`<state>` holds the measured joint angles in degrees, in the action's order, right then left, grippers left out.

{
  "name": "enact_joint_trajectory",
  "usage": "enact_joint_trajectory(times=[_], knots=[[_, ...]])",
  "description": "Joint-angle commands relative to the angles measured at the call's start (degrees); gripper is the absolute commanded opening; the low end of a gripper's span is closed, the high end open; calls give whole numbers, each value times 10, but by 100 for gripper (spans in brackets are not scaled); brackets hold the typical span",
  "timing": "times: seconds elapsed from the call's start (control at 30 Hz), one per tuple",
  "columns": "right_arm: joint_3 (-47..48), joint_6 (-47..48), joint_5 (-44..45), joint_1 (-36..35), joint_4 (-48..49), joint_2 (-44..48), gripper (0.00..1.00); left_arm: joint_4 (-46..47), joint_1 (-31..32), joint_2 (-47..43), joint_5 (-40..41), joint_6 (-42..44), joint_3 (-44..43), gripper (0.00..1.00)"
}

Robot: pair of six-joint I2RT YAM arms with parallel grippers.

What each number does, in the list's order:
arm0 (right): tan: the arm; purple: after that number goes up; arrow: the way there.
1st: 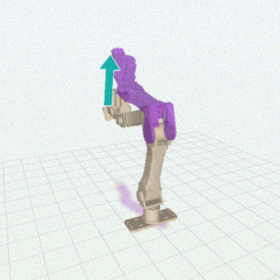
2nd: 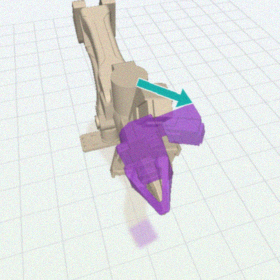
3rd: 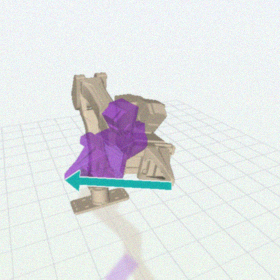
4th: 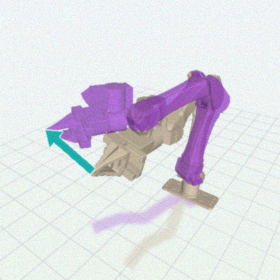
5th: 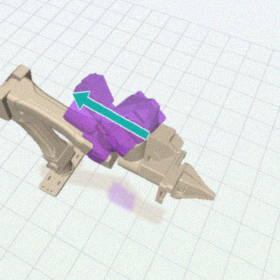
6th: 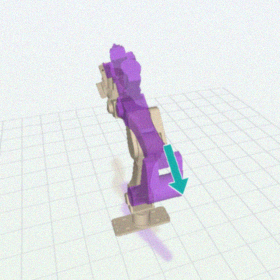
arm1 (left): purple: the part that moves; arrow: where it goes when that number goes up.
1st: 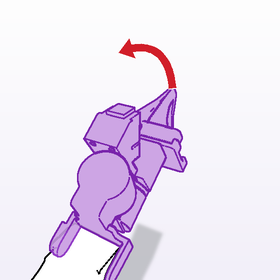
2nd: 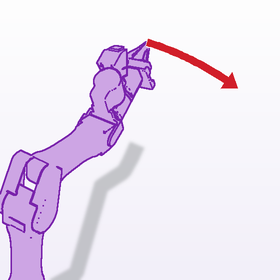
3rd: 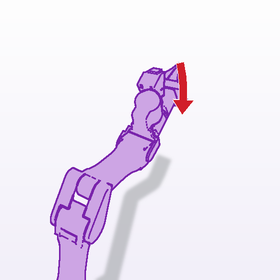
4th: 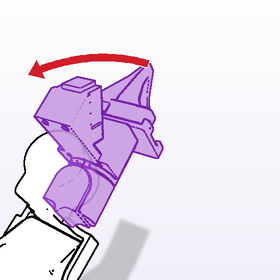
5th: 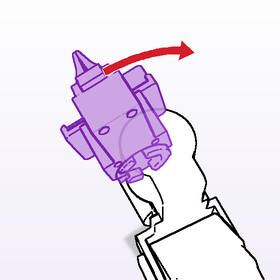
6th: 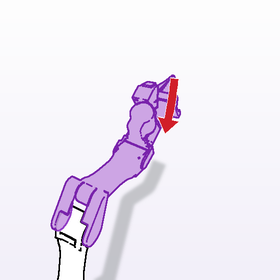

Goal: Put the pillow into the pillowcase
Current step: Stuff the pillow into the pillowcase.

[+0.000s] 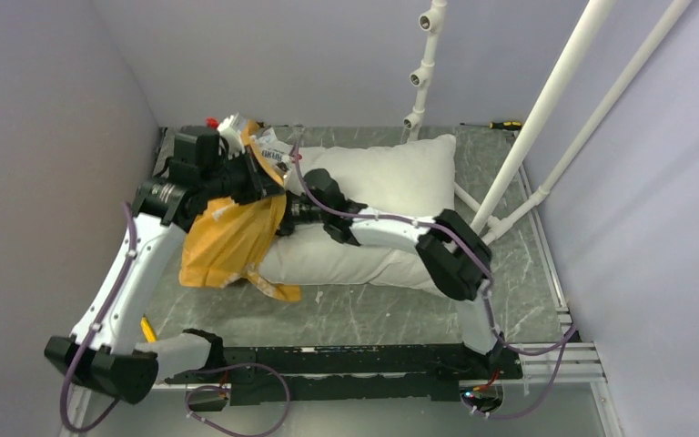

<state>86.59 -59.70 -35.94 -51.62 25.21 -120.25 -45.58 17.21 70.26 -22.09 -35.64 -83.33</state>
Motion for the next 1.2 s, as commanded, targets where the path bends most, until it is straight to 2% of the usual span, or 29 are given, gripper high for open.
enact_joint_trajectory(times=[0.0, 0.2, 0.43, 0.53, 0.67, 0.8, 1.0, 1.17], knots=[[-150, 52, 33, 14, -64, 132, 89, 26, 14, -86, 3, 24, 63, 0], [-214, 157, 123, 39, -287, 330, 99, 59, 3, -117, 9, 17, 129, 0], [-225, 191, 129, 98, -342, 416, 99, 121, 2, -149, -27, 14, 197, 0], [-199, 214, 115, 108, -346, 401, 99, 132, 2, -174, -24, 23, 207, 0], [-171, 222, 69, 100, -330, 351, 94, 124, 1, -191, -10, 41, 167, 0], [-137, 196, 55, 108, -283, 339, 93, 105, 2, -172, -60, 69, 136, 0], [20, 187, 18, 111, -289, 255, 89, 159, 2, -206, -157, 100, 208, 0], [69, 91, -73, 107, -196, 172, 82, 219, 2, -270, -179, 102, 271, 0]])
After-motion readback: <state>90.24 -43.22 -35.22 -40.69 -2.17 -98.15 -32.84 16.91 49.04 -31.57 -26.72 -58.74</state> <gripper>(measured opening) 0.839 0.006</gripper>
